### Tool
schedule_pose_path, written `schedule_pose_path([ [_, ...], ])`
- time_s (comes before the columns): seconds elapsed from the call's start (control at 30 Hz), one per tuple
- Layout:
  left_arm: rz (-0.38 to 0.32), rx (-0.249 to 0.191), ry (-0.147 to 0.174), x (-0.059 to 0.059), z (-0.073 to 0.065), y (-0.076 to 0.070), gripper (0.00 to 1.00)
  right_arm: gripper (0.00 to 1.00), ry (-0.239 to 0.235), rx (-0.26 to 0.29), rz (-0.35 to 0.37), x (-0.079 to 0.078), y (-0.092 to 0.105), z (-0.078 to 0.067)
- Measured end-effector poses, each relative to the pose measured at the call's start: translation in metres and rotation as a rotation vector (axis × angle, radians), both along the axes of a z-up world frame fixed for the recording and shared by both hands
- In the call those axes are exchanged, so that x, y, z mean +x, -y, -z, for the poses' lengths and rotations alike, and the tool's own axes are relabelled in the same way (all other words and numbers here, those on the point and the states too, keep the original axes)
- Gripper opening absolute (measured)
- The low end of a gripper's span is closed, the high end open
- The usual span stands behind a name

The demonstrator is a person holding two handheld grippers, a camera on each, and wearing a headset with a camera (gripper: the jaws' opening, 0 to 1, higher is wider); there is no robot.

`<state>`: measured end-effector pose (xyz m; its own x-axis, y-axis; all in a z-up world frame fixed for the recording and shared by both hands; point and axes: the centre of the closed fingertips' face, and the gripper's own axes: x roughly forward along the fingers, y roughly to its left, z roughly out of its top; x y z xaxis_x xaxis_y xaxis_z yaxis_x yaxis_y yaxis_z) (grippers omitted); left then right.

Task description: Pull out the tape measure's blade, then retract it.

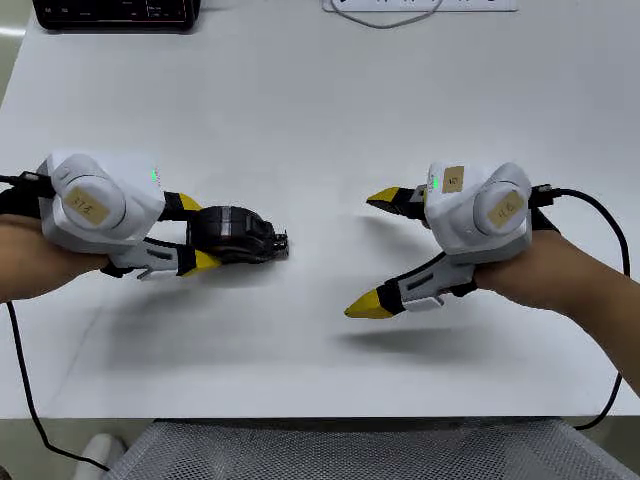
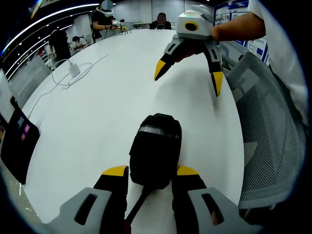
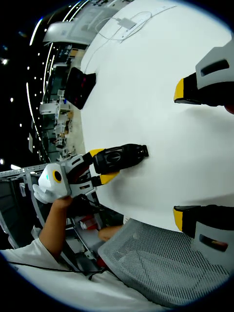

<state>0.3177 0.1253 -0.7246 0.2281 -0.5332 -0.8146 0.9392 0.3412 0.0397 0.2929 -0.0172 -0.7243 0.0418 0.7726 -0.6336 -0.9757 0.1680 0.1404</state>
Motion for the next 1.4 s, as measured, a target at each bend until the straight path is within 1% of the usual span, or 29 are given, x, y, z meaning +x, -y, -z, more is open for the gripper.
schedule_pose_path([
  [0.13, 0.007, 0.0, -0.003, -0.002, 0.001, 0.001, 0.28, 0.83, 0.002, 0.002, -0.001, 0.001, 0.0, 0.001],
  [0.2, 0.01, 0.002, 0.0, -0.001, 0.001, 0.001, 0.27, 0.83, 0.002, 0.004, -0.001, 0.002, -0.001, 0.001],
  [0.3, 0.01, 0.001, -0.004, -0.001, 0.001, 0.001, 0.27, 0.82, 0.005, 0.004, -0.003, 0.002, -0.002, 0.0],
  [0.33, 0.006, 0.0, -0.009, -0.001, 0.002, 0.001, 0.27, 0.82, 0.004, 0.006, -0.002, 0.003, -0.002, 0.001],
  [0.5, 0.021, 0.013, -0.011, -0.001, 0.002, 0.001, 0.27, 0.79, 0.013, 0.006, -0.007, 0.004, -0.005, 0.001],
  [0.67, 0.038, 0.024, 0.006, -0.002, 0.003, 0.002, 0.26, 0.75, 0.032, 0.01, -0.021, 0.006, -0.012, 0.003],
  [0.73, 0.052, 0.032, 0.019, -0.002, 0.003, 0.003, 0.25, 0.73, 0.033, 0.015, -0.024, 0.007, -0.016, 0.003],
  [0.87, 0.061, 0.033, 0.02, -0.001, 0.003, 0.002, 0.25, 0.69, 0.044, 0.019, -0.029, 0.008, -0.021, 0.004],
  [0.93, 0.064, 0.035, 0.019, -0.001, 0.003, 0.002, 0.25, 0.67, 0.051, 0.012, -0.041, 0.008, -0.023, 0.006],
  [1.1, 0.085, 0.037, 0.026, -0.001, 0.003, 0.003, 0.25, 0.62, 0.062, 0.017, -0.052, 0.012, -0.03, 0.01],
  [1.23, 0.101, 0.042, 0.026, -0.001, 0.003, 0.003, 0.25, 0.59, 0.049, 0.036, -0.048, 0.014, -0.036, 0.01],
  [1.4, 0.111, 0.048, 0.026, 0.0, 0.003, 0.003, 0.25, 0.57, 0.045, 0.052, -0.042, 0.021, -0.042, 0.012],
])
